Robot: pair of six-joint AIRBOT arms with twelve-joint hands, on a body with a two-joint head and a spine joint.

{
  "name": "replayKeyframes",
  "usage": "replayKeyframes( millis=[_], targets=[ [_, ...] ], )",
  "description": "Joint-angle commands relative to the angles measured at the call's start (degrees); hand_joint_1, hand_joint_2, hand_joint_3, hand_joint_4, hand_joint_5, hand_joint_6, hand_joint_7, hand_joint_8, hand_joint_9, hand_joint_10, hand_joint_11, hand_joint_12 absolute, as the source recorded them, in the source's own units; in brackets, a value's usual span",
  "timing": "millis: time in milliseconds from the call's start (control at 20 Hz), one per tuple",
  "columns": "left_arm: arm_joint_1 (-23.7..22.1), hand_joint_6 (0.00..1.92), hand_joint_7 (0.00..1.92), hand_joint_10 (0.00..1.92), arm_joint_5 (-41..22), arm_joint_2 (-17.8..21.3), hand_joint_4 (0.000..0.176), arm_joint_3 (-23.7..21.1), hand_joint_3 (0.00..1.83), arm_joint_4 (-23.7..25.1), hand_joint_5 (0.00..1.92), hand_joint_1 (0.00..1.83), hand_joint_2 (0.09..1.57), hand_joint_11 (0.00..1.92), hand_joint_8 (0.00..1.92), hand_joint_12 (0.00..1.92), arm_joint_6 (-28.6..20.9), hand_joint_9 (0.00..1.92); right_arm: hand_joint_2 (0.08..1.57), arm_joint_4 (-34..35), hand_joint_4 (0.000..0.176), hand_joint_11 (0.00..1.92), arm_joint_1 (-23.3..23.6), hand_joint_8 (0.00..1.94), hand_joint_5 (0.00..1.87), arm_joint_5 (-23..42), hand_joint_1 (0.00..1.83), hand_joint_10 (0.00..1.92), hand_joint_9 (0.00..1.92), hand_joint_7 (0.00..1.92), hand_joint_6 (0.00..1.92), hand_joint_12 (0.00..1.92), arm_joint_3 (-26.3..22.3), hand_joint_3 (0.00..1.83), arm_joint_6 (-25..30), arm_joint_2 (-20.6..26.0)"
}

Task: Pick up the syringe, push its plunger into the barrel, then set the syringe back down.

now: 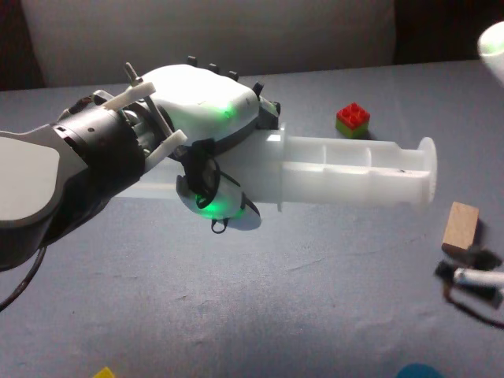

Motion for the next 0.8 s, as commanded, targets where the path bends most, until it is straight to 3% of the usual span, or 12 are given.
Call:
replayKeyframes(
  millis=[0,50,100,150,250,500,700,750],
  targets=[
    [-0.7,0.86,0.89,1.07,3.3,0.4,0.0,0.3,0.0,3.1,0.9,1.5,1.11,0.82,1.1,1.52,-0.1,0.99,1.15,-4.6,0.0,0.0,-0.3,0.0,0.16,3.9,0.25,0.0,0.16,0.18,0.0,0.42,0.2,0.0,0.6,-0.7],
    [-0.7,0.87,0.89,1.07,3.0,0.5,0.0,0.6,0.0,3.1,0.91,1.5,1.11,0.82,1.09,1.53,-0.1,0.98,1.14,-5.3,0.0,0.0,-1.0,0.0,0.17,3.9,0.27,0.0,0.17,0.19,0.0,0.41,0.5,0.0,0.6,-1.7],
    [-0.7,0.9,0.9,1.2,2.8,0.6,0.0,0.8,0.0,3.1,0.92,1.4,1.12,0.84,1.1,1.31,-0.1,0.96,1.16,-5.3,0.0,0.0,-1.4,0.0,0.14,4.0,0.24,0.0,0.15,0.17,0.0,0.35,0.6,0.0,0.7,-2.2],
    [-0.7,0.93,0.89,1.24,2.7,0.7,0.0,1.1,0.0,3.1,0.91,1.38,1.13,0.86,1.13,1.21,-0.1,0.94,1.16,-5.3,0.0,0.0,-1.9,0.0,0.13,4.1,0.24,0.0,0.14,0.16,0.0,0.33,0.6,0.0,0.7,-2.9],
    [-0.7,0.88,0.92,1.18,2.5,0.7,0.0,1.6,0.0,3.1,0.91,1.38,1.11,0.99,1.12,1.12,-0.1,0.99,1.15,-6.0,0.0,0.0,-2.5,0.0,0.16,3.5,0.26,0.0,0.16,0.18,0.0,0.39,0.9,0.0,0.2,-4.2],
    [-0.6,0.96,0.94,1.23,1.9,0.8,0.0,2.4,0.0,4.1,0.86,1.38,1.12,0.97,1.06,1.19,-0.1,0.98,1.14,-6.0,0.0,0.0,-1.8,0.0,0.17,1.2,0.27,0.0,0.18,0.19,0.0,0.44,2.6,0.0,-0.9,-7.5],
    [-0.3,0.86,0.96,1.2,1.6,1.2,0.0,2.8,0.0,4.5,0.95,1.38,1.1,0.88,1.05,1.21,-0.1,0.97,1.16,-6.0,0.0,0.0,-1.5,0.0,0.14,0.2,0.22,0.0,0.14,0.15,0.0,0.32,4.7,0.0,-1.1,-9.8],
    [-0.3,0.92,0.95,1.25,1.6,1.3,0.0,2.9,0.0,4.6,0.9,1.38,1.12,0.88,1.06,1.24,-0.1,0.95,1.16,-5.9,0.0,0.0,-1.6,0.0,0.14,0.0,0.23,0.0,0.15,0.16,0.0,0.31,4.9,0.0,-1.3,-10.1]
  ],
)
